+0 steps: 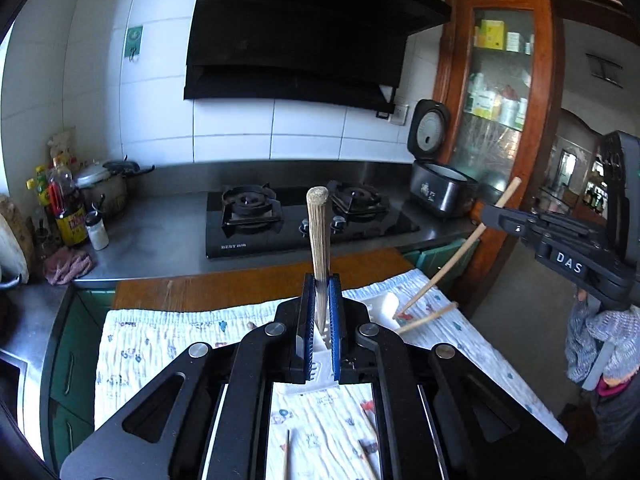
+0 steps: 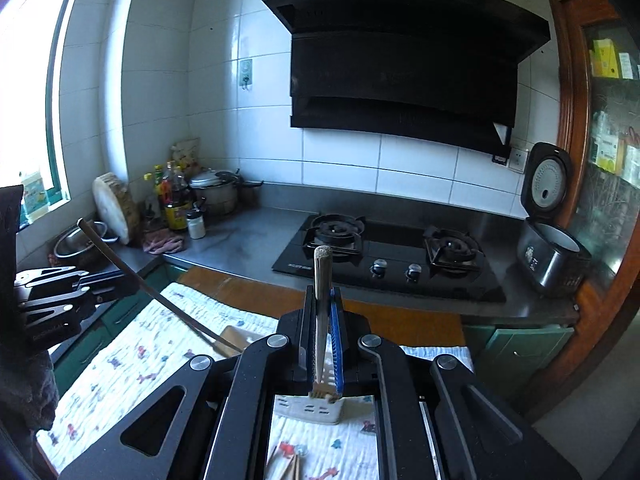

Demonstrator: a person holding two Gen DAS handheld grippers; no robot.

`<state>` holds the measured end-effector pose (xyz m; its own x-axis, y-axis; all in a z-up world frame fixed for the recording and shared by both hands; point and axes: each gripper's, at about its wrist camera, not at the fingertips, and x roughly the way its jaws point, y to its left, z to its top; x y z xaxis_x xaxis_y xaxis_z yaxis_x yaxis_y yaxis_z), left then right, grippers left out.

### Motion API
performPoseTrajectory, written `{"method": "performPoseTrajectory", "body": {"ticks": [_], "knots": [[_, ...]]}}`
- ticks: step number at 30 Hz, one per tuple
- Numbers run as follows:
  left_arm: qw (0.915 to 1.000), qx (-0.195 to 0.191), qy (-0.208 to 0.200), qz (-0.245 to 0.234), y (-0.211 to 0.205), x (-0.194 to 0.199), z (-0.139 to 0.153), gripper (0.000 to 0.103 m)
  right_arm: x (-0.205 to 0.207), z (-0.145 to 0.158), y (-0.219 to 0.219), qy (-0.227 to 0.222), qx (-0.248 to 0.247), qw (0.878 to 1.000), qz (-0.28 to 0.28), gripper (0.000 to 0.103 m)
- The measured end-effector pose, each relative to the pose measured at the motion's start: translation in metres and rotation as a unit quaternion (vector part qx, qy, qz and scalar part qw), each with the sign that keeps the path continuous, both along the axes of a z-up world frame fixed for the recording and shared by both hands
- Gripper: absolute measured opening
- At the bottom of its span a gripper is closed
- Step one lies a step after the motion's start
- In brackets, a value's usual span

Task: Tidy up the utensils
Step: 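Carry the left tool's chopstick into the holder while the right tool inserts its chopstick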

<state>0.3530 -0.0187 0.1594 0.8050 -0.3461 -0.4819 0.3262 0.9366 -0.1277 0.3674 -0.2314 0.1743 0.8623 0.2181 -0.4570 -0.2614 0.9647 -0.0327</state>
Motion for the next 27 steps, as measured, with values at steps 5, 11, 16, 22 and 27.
{"method": "performPoseTrajectory", "body": {"ticks": [5, 11, 16, 22, 27], "knots": [[0.9996, 0.009, 0.022, 0.012, -0.003, 0.022, -0.02, 0.006, 0.021, -0.02, -0.002, 0.02, 0.0, 1.0, -0.004, 0.007], [0.9983, 0.012, 0.054, 0.018, -0.001, 0.038, -0.044, 0.006, 0.038, -0.046, 0.0, 0.049, -0.005, 0.999, -0.002, 0.007], [0.9973, 0.016, 0.068, 0.02, 0.0, 0.045, -0.056, 0.006, 0.044, -0.06, 0.004, 0.064, -0.01, 0.998, -0.001, 0.007], [0.9964, 0.017, 0.081, 0.022, 0.001, 0.049, -0.064, 0.006, 0.046, -0.071, 0.006, 0.074, -0.013, 0.997, -0.001, 0.007], [0.996, 0.018, 0.084, 0.026, 0.001, 0.049, -0.068, 0.007, 0.047, -0.072, 0.004, 0.075, -0.012, 0.997, -0.002, 0.008]]}}
